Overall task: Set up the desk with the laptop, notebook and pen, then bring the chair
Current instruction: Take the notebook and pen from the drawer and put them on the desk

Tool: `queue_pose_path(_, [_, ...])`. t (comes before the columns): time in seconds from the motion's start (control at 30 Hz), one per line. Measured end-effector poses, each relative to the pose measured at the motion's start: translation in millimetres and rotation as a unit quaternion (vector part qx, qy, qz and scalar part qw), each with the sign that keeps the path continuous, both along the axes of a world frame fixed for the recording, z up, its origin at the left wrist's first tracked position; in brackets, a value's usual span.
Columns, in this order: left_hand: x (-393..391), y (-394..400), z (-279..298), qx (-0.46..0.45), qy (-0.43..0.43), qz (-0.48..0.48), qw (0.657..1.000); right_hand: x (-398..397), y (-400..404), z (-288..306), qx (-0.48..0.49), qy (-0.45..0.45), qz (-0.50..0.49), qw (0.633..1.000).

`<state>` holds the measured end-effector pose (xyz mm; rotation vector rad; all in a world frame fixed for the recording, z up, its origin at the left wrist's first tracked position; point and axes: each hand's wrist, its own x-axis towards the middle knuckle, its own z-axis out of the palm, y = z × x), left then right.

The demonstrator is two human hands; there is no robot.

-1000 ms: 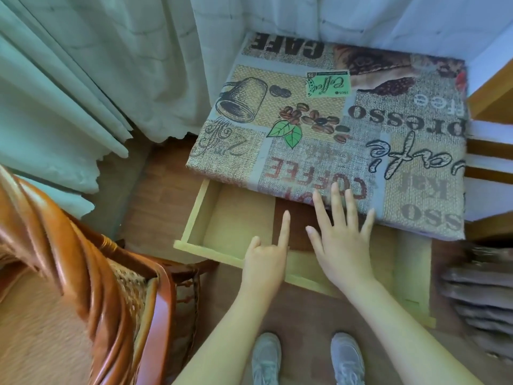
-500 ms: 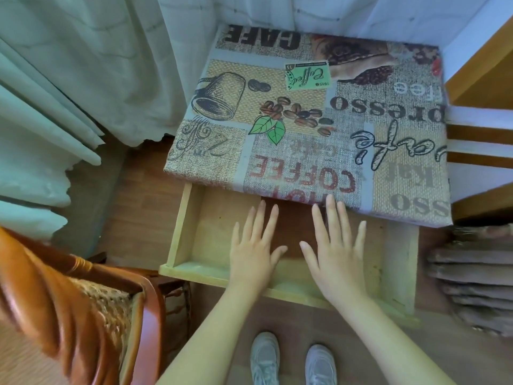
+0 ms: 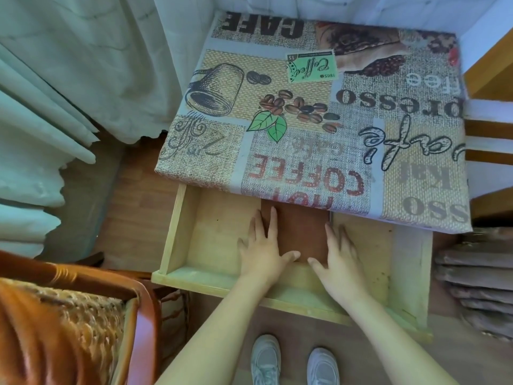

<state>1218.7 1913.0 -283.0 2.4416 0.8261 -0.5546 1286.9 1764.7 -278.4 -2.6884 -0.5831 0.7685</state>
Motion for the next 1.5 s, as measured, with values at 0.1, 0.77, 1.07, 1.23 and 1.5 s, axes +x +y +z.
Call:
queue_pose_path(0.1, [2.6,-2.4,2.3,-0.031,-0.044,0.036,0.998,-1.5,4.2,1.6,0.035,0.014,-0.016,0.999])
queue_pose_path(0.77, [2.2,3.1,2.5,-0.178,-0.193,0.31,0.914,12.4,15.6,-15.6,0.169,0.096,-0.252,0.948])
queue_pose_path(1.07, [-6.9,10.5,7.9,-0.215,-0.179,0.305,0.91,9.3,14.4,-19.3,0.165,0.068,-0.261,0.949])
queue_pose_path(1.23, [-10.5,14.8,7.5,-0.286,-0.197,0.322,0.881,5.6,17.3,-19.4,0.19,0.079,-0.29,0.934])
queue_pose_path(1.5, [-15.3,30.2,13.4,-0.345,-0.179,0.33,0.86,16.3,22.1,-13.1,0.288,0.182,-0.402,0.85])
